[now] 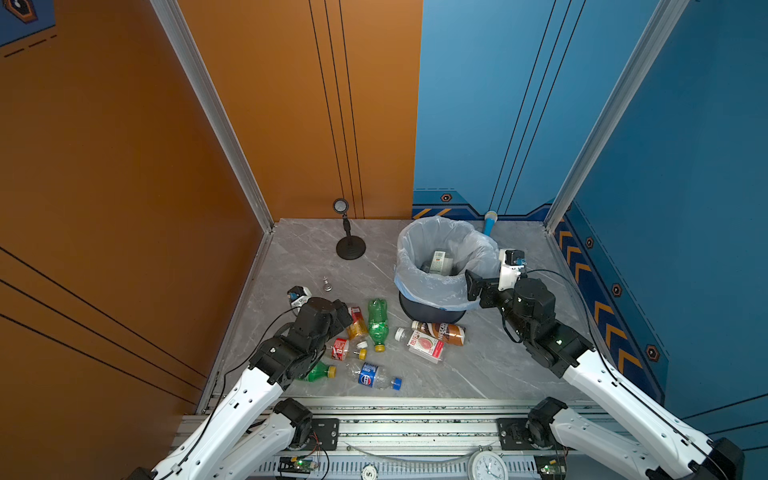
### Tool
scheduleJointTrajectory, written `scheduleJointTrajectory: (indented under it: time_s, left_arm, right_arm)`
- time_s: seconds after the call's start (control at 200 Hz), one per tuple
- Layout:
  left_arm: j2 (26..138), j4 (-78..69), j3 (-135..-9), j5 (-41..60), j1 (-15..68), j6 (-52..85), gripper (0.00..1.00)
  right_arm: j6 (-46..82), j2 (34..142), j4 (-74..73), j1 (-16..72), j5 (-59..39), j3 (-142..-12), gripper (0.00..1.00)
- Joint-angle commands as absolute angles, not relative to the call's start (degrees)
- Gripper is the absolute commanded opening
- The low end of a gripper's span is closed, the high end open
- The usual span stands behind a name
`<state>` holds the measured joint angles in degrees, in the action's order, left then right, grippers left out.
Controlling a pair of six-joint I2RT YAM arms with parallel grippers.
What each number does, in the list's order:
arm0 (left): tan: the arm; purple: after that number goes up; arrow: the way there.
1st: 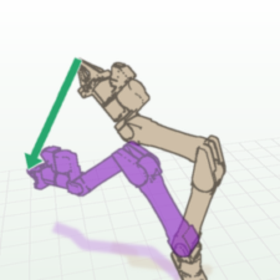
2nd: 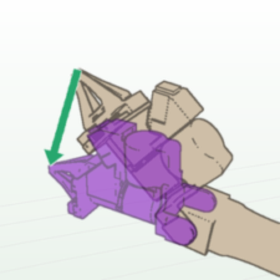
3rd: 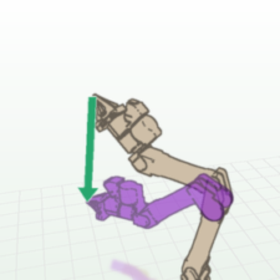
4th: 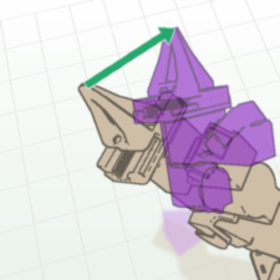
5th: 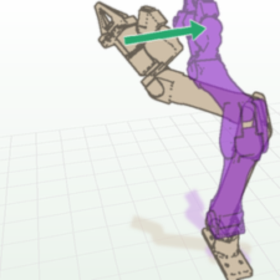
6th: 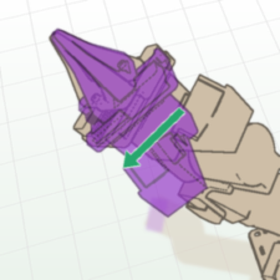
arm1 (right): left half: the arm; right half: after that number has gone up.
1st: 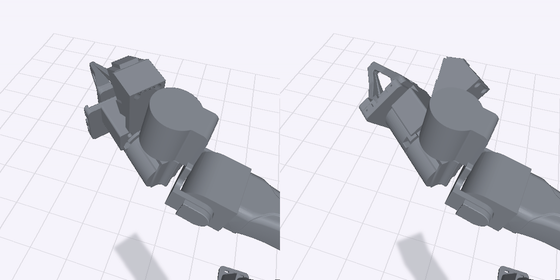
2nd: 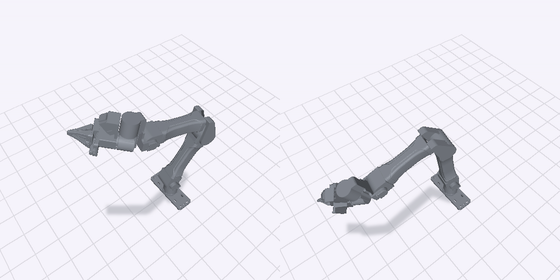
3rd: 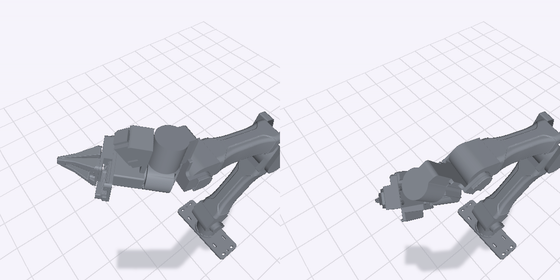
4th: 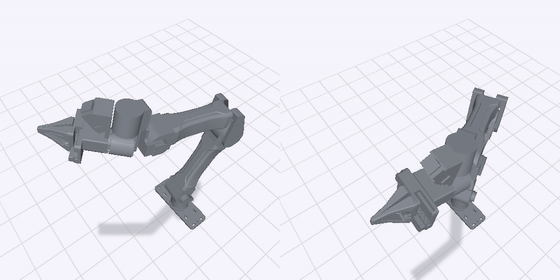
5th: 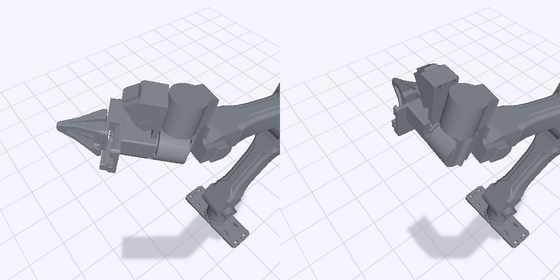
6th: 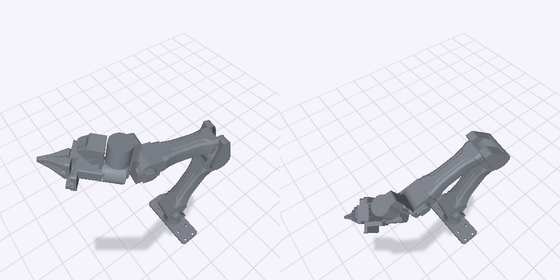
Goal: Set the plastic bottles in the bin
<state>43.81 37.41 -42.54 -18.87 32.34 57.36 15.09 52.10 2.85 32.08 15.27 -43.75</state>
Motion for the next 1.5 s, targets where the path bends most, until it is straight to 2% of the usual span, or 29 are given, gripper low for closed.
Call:
scheduleJointTrajectory:
  time_s: [0.0, 0.355, 0.571, 1.101, 1.327, 1.352, 1.497]
  left_arm:
    - [43.07, 48.69, -44.71, -17.48, 37.52, 63.85, 0.95]
    - [40.42, 52.74, -36.64, -14.83, 54.71, 82.24, 0.93]
    - [43.79, 52.12, -35.34, -15.72, 60.45, 86.50, 0.93]
    - [51.27, 30.15, -25.23, -11.87, 61.01, 89.96, 0.89]
    - [54.25, 26.28, -23.03, -12.26, 60.54, 91.76, 0.88]
    - [54.20, 25.63, -22.72, -12.54, 60.57, 92.07, 0.83]
    - [53.39, 24.21, -21.92, -13.70, 60.51, 92.46, 0.74]
  right_arm:
    - [15.56, 53.59, 1.10, 31.73, 15.95, -45.44, 1.00]
    - [14.91, 55.11, 0.88, 31.33, 15.91, -46.20, 1.00]
    - [15.10, 55.03, 0.98, 31.11, 16.06, -45.89, 1.00]
    - [15.11, 55.12, 0.88, 30.63, 15.77, -45.30, 1.00]
    - [14.86, 54.41, 1.32, 30.28, 15.86, -45.10, 1.00]
    - [14.94, 54.26, 1.24, 30.24, 15.93, -44.94, 1.00]
    - [15.05, 54.13, 0.78, 29.88, 15.77, -44.48, 1.00]
